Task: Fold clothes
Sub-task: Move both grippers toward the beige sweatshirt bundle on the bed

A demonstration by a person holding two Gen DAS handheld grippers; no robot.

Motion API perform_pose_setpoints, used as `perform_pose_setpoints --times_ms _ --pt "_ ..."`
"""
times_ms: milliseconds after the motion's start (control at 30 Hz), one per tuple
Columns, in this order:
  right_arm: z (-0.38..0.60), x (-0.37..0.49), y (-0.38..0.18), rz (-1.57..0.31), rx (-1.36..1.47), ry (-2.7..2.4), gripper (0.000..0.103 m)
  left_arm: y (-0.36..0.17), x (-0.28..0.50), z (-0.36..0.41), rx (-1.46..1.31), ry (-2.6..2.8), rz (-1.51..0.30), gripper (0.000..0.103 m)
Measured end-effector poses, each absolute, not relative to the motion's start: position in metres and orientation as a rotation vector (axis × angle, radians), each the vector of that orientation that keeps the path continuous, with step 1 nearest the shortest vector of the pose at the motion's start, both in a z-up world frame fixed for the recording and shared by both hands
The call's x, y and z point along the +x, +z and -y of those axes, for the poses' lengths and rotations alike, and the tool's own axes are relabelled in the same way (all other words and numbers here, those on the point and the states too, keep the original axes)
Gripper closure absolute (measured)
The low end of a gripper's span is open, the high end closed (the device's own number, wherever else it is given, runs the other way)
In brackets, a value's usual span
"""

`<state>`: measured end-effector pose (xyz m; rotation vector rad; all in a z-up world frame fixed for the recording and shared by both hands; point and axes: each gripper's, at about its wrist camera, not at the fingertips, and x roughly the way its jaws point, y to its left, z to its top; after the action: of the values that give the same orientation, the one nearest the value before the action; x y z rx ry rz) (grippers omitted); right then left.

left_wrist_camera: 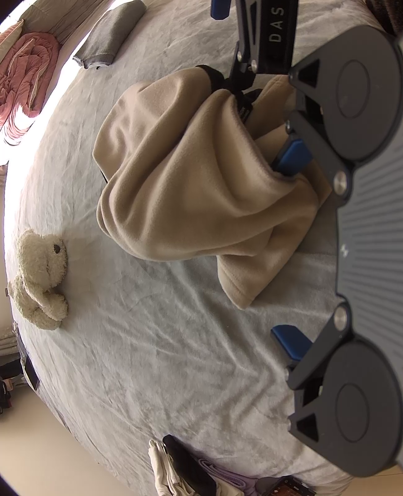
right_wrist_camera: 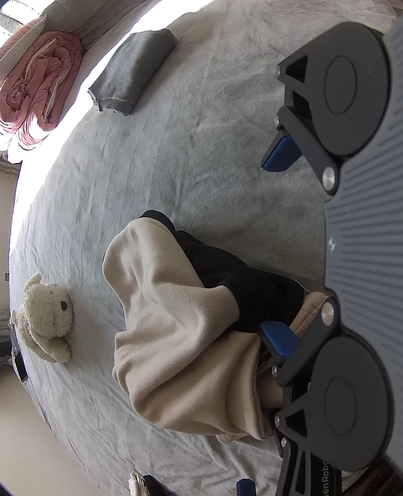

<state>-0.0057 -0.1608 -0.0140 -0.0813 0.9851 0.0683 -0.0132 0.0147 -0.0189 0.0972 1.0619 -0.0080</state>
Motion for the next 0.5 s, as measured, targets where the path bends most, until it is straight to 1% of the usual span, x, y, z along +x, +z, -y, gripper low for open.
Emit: perform_pose_setpoints --times_ms 500 --pt "0.1607 -0.0054 -0.0154 -0.989 -0.083 0.067 0.0 -0.019 -0.0128 -0.0141 0.098 -0.008 -1.063 0.001"
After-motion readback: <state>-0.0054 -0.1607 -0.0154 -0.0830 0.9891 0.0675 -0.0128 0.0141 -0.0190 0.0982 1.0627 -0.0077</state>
